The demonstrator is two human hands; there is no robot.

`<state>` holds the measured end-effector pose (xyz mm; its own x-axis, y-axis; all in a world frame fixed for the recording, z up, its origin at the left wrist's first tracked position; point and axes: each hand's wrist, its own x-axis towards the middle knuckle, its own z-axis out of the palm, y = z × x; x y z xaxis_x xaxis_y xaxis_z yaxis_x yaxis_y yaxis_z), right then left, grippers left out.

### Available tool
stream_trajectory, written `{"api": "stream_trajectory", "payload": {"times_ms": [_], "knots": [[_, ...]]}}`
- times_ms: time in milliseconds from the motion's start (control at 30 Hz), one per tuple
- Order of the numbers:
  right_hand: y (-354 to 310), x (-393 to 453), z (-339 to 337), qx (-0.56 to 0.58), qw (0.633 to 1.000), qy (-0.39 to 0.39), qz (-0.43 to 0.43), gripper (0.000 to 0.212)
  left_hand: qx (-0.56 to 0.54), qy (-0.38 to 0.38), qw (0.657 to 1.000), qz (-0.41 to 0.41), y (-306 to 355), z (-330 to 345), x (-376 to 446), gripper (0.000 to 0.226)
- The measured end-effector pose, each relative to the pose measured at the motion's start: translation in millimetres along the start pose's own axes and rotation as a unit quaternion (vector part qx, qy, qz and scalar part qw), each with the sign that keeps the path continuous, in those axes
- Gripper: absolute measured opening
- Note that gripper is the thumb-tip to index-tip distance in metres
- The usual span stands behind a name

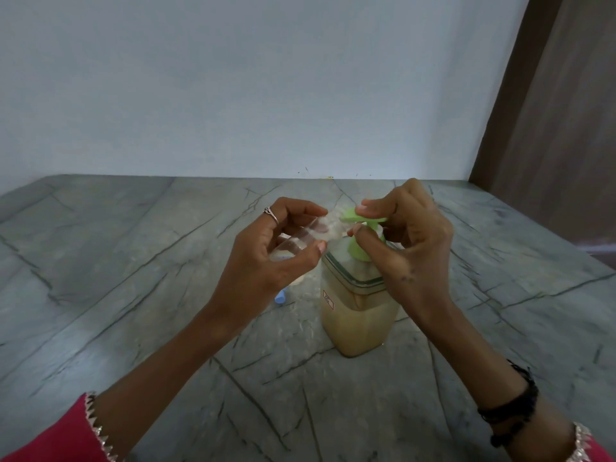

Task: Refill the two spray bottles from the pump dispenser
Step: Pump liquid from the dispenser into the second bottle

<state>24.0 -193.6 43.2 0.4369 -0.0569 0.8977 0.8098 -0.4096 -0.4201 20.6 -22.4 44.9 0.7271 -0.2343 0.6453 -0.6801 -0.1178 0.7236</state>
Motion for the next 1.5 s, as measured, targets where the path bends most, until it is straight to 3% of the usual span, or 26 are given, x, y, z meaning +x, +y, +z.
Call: {"api": "stream_trajectory", "payload": {"times_ms": [300, 633, 967, 1267, 1500], "knots": [[2.3, -6.0, 0.7, 0.016, 0.999, -0.002, -0.031, 0.024, -0.003, 0.001, 1.000, -0.003, 1.1, -1.9, -0.5, 0.029], [-1.0, 0.3, 1.6, -0.013, 1.000, 0.007, 0.006, 0.019, -0.002, -0.004, 1.000, -0.002, 1.8, -1.3, -1.6, 0.028], [1.2, -5.0, 1.3, -0.002, 0.999, 0.004, -0.034, 0.022, 0.003, -0.001, 1.000, 0.003, 1.8, -2.7, -1.9, 0.029], [-3.8, 2.9, 1.8, -0.028, 1.000, 0.003, 0.013, 0.011, -0.002, -0.002, 1.000, 0.001, 1.9, -2.0, -2.5, 0.028], [0.2, -4.6, 2.5, -0.004, 1.000, 0.012, -0.023, 0.022, -0.002, -0.003, 1.000, 0.002, 2.5, -2.8, -2.7, 0.028]]}}
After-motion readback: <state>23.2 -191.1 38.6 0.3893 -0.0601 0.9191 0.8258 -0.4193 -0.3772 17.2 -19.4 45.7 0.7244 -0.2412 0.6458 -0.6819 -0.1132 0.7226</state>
